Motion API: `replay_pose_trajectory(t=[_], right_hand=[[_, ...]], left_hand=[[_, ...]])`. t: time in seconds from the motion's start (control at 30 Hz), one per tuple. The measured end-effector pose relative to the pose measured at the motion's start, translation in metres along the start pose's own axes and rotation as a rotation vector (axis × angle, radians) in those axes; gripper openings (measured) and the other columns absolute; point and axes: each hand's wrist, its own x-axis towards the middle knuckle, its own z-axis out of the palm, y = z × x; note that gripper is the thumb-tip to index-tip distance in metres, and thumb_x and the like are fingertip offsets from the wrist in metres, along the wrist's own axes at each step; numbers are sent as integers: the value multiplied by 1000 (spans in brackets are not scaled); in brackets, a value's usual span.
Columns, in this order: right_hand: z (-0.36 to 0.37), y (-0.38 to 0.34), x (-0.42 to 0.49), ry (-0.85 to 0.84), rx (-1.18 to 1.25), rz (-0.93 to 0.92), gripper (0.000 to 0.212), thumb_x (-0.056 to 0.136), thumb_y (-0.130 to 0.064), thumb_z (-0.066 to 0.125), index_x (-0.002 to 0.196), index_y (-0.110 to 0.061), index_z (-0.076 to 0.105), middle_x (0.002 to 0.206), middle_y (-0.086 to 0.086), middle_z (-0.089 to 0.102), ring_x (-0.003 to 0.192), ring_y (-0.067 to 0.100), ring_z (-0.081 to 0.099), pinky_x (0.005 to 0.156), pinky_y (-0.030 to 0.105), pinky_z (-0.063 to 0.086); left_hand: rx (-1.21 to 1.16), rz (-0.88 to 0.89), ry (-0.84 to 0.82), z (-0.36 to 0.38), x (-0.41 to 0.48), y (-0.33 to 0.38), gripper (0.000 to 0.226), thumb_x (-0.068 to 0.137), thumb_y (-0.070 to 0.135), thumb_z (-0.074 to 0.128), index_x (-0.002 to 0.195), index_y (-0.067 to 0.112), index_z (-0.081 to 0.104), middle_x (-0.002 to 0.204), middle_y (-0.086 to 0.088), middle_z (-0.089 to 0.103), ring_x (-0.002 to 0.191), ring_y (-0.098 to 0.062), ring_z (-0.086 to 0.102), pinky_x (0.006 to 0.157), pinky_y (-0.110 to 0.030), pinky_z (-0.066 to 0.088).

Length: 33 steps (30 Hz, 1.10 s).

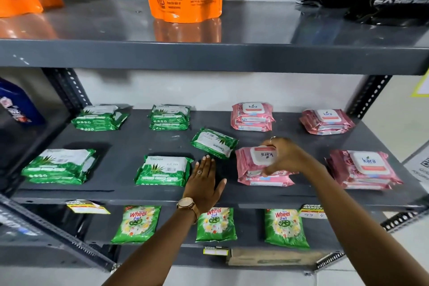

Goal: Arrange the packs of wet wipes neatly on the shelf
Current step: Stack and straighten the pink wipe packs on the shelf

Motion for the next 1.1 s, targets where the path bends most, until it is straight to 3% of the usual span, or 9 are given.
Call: replay_pose_trajectory(t=[0.07, 0.23, 0.3, 0.47, 0.6, 0.8, 0.93, 1.0, 1.1], right_hand=[[7, 1, -2, 33, 4, -12, 69, 52, -21, 89, 114, -14, 57, 100, -2, 62, 92, 15, 60, 69, 16, 47], [1, 5, -2, -22, -60, 27, 102, 58, -30, 87, 143, -17, 32, 144, 6, 43, 127, 23, 43, 102, 33, 39], [-5, 6, -1, -48, -32, 46, 102, 60, -30, 85, 145, -23, 29, 148, 2, 38, 130, 22, 39, 101, 33, 41], [-8, -2, 1, -31, -27, 21, 73, 64, -26, 83, 129, -16, 52, 126, 3, 60, 109, 19, 58, 76, 22, 49], [-6, -9, 4, 95, -185, 113, 67, 53, -52, 82, 105, -15, 62, 108, 5, 69, 91, 22, 64, 77, 39, 56], [-1, -20, -1, 228, -420, 248, 76, 61, -74, 62, 95, -6, 56, 93, 11, 64, 90, 30, 63, 77, 39, 54], [-16, -13, -2, 183, -395, 3, 44, 88, -32, 59, 126, -10, 51, 129, 13, 56, 119, 31, 54, 87, 42, 51], [-24, -9, -1, 41, -547, -199, 64, 84, -1, 59, 140, -26, 39, 153, 4, 32, 140, 25, 30, 97, 40, 50], [-28, -16, -5, -117, -896, -362, 77, 83, 8, 51, 143, -36, 31, 161, -3, 4, 148, 23, 3, 91, 28, 48]], left_hand=[[2, -1, -3, 0, 0, 1, 69, 95, 51, 20, 145, 5, 7, 157, -13, 6, 143, -20, -4, 115, -32, -9], [-20, 11, 19, -1, -2, 1, 68, 96, 50, 23, 145, 5, 10, 156, -13, 9, 143, -20, -2, 114, -31, -9], [-20, 24, 31, 0, -3, 1, 70, 93, 52, 20, 145, 4, 12, 156, -14, 13, 143, -21, 0, 113, -30, -9], [1, 40, 37, 0, -2, 0, 76, 89, 56, 12, 144, 2, 16, 154, -17, 17, 143, -24, 5, 112, -31, -8], [-5, 30, 43, -1, -2, 0, 76, 89, 56, 15, 143, 2, 18, 154, -18, 19, 143, -26, 8, 114, -32, -4], [7, 16, 36, 0, -1, 0, 69, 95, 50, 26, 144, 3, 13, 155, -16, 15, 144, -24, 5, 115, -32, -5], [18, 12, 24, 1, -1, 0, 70, 95, 50, 25, 145, 3, 11, 156, -16, 12, 144, -23, 3, 113, -31, -8], [11, 14, 26, 1, -1, 1, 69, 95, 50, 26, 144, 3, 13, 155, -16, 14, 144, -24, 4, 113, -31, -7], [3, 14, 29, -1, -1, 2, 69, 95, 49, 27, 144, 3, 14, 155, -16, 14, 144, -23, 4, 113, -30, -8]])
